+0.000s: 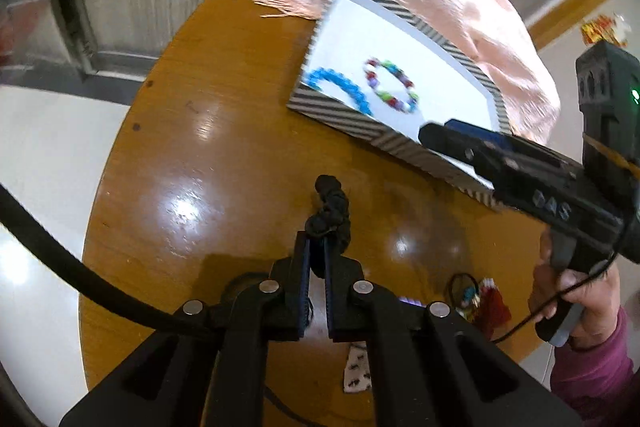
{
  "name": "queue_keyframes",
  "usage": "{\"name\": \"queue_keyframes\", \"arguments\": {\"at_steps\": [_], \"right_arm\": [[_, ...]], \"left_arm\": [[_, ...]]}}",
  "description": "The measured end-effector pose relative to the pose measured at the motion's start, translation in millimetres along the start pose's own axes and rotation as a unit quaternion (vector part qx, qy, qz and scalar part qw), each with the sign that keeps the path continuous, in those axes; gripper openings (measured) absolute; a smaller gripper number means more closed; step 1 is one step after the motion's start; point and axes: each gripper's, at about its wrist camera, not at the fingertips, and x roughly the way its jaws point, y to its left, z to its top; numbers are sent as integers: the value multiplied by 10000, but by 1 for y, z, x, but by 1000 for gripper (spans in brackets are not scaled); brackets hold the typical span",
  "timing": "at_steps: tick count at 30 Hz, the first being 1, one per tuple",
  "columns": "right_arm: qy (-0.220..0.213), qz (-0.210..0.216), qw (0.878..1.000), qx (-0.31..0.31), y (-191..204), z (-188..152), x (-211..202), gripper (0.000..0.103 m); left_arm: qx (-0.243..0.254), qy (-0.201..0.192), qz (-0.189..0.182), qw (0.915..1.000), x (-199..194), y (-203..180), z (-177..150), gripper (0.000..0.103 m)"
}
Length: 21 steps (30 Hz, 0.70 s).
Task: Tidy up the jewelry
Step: 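Grasp the black scrunchie with the left gripper while the right moves toward the purple bracelet, then grasp the purple beaded bracelet with the right gripper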
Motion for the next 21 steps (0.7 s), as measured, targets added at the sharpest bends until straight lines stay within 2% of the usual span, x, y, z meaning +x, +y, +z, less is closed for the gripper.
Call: {"name": "queue_keyframes", "arguments": {"at_steps": [4, 9, 15, 21], "right_arm": [[123, 44, 9999, 34, 5, -29, -14, 49], [491, 237, 9985, -67, 11, -68, -24, 49], [832, -91, 9955, -451, 29, -102, -14, 47], [1027, -397, 9919, -633, 34, -124, -1, 37]], "left_arm": [[145, 68, -78, 9998, -7, -1, -11, 4], [221, 59, -78, 9997, -16, 3, -19, 4], [308, 50, -139, 9994, -23, 3, -28, 4], [326, 99, -162, 9993, -24, 1, -38, 4]]}}
